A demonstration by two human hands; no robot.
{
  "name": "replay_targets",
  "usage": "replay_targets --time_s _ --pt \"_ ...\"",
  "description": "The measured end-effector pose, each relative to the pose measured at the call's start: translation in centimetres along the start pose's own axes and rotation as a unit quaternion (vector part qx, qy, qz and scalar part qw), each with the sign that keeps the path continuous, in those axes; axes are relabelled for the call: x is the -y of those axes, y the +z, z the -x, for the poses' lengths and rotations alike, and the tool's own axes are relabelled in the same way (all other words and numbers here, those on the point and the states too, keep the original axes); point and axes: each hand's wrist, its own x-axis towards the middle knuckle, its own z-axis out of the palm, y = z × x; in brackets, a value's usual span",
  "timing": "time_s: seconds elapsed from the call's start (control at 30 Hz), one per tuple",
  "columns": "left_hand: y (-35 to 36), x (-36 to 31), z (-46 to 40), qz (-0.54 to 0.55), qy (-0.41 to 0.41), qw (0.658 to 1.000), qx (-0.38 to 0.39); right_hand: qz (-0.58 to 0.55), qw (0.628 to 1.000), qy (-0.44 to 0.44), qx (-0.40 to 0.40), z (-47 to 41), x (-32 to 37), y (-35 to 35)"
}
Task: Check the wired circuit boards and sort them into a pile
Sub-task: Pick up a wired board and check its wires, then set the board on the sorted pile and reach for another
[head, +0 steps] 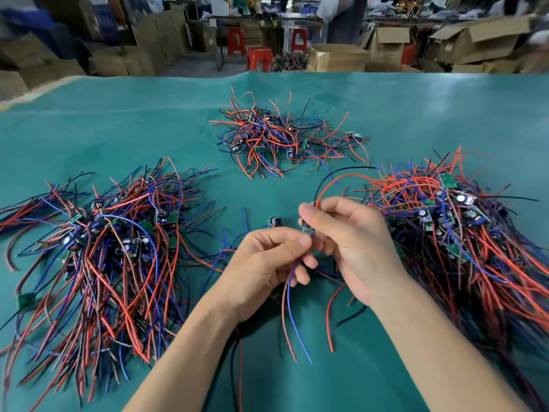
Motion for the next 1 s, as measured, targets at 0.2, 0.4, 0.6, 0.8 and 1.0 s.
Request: replay_targets --time_s 0.2,0.4,0.6,0.8,1.0 --pt "0.1 0.3 -0.2 -0.035 0.013 0.999 -0.032 0.009 0.999 0.018 -0.029 -0.4 -0.2 -0.2" --pt "-0.3 0.0 -0.1 -0.043 0.001 0.999 -0.016 0.003 0.995 0.058 -0.082 -0.9 -0.5 -1.1" --pt "0.0 0.0 0.1 -0.070 -0.018 0.997 0.015 0.266 0.930 -0.099 -0.233 -2.2 -0.9 -3.4" --pt "0.0 -0.4 0.3 -0.058 -0.028 0.997 0.036 0.377 0.873 -0.144 -0.273 -2.9 -1.3 -4.3" --pt "-0.3 -0.7 0.7 0.010 -0.013 0.999 0.030 0.291 0.878 -0.123 -0.360 -4.0 -1.2 -6.1"
